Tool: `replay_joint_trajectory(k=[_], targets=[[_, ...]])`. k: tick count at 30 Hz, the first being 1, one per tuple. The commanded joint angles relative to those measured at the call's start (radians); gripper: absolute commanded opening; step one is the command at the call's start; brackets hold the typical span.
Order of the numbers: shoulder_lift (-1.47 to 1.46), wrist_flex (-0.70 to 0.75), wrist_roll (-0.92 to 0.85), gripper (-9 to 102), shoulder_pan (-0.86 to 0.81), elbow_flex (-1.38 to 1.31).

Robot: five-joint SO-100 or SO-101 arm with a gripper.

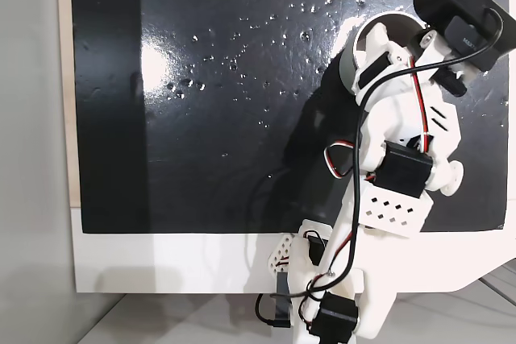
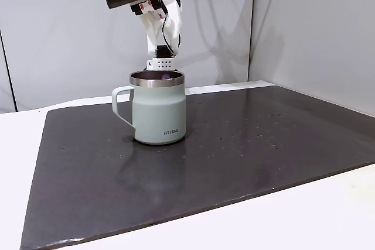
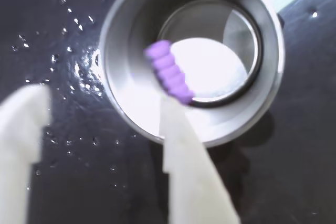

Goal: Grasp a pengrip and put it in the cup.

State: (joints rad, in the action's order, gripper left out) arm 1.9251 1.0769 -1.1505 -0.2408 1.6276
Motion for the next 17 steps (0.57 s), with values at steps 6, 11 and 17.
replay_joint_trajectory(k=[6, 11, 17], targets=[[0.097, -0.074, -0.021, 27, 0.008, 0.04], [0.097, -0.074, -0.025, 27, 0.008, 0.04], [0.097, -0.074, -0.029, 27, 0.006, 0.04]])
